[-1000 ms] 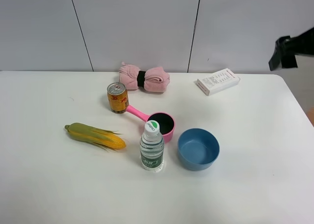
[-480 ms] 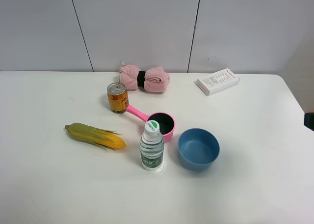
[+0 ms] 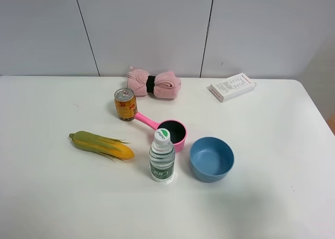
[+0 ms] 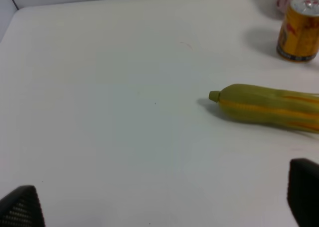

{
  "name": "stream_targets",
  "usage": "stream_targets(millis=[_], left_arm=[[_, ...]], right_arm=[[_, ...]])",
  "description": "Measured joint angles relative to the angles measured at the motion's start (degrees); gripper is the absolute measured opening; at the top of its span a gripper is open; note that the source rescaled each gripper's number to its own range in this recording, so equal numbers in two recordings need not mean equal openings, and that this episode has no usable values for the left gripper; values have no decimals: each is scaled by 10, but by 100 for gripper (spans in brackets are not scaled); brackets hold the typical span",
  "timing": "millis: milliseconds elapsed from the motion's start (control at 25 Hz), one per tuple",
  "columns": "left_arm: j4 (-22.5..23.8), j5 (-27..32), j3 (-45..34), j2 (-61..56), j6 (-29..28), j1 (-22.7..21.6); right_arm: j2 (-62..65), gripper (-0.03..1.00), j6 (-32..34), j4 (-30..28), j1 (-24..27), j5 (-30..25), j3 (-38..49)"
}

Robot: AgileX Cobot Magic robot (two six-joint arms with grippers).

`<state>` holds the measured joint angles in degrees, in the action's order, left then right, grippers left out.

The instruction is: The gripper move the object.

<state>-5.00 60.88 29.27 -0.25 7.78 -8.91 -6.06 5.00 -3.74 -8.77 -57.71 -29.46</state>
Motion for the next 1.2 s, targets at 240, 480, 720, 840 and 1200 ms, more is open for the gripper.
stream_targets(millis=[240,480,720,840,1200], left_arm=[[0,0,0,0,0,0],[0,0,0,0,0,0],[0,0,0,0,0,0],[0,0,0,0,0,0],[0,0,0,0,0,0]], right_arm=[[29,95,1,0,0,-33,5],[60,95,2,-1,0,-38,11],[62,95,6,-2,0,-34,16],[62,98,11,-6,0,-34,16],[62,100,16,-11,0,-34,16]])
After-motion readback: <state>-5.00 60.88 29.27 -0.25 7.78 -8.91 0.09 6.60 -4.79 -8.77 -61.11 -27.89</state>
